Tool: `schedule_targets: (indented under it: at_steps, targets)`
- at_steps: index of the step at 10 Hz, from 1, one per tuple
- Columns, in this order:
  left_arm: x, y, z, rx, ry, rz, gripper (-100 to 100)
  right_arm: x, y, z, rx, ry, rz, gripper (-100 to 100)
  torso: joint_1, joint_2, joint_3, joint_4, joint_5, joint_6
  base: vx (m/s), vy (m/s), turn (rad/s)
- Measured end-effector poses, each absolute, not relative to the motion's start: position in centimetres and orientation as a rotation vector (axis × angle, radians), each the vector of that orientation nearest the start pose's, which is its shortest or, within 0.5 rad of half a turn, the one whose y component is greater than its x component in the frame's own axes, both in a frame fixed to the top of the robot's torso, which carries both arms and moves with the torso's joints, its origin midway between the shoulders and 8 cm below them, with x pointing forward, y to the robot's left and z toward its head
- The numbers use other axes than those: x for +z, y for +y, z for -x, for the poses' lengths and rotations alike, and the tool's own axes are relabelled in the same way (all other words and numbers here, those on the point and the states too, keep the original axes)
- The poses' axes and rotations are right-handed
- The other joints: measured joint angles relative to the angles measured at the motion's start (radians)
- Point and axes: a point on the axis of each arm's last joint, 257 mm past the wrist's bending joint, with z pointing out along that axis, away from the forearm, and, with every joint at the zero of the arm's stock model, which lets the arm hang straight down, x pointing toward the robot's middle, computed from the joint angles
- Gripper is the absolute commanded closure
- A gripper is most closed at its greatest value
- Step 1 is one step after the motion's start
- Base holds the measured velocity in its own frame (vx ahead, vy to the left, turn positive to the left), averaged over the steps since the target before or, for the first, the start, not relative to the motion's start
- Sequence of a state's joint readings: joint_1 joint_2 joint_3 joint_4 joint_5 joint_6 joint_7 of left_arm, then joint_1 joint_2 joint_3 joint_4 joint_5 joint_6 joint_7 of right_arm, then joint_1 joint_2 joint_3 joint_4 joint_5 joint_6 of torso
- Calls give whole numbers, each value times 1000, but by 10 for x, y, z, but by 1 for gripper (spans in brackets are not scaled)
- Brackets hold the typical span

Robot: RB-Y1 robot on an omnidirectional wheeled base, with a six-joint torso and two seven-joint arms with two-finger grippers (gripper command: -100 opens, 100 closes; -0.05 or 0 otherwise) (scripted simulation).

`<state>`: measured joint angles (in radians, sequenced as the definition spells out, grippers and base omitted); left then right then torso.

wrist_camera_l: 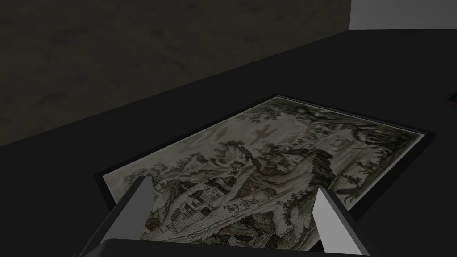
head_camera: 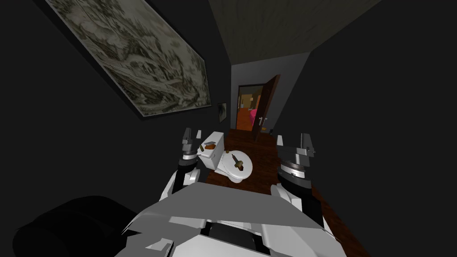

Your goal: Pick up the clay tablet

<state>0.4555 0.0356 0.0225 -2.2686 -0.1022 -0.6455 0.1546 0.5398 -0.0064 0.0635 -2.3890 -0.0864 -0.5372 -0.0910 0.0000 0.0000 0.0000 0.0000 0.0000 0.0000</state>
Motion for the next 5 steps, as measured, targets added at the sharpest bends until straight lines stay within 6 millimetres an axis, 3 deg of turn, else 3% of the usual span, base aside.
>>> schedule_targets:
  at_steps: [5]
  targets:
    - [23,264,-351,-1370,685,508,-100,65,-269,-313,1517,462,-657,0,-5,3,2,1,-1,0,-45,-66,-1]
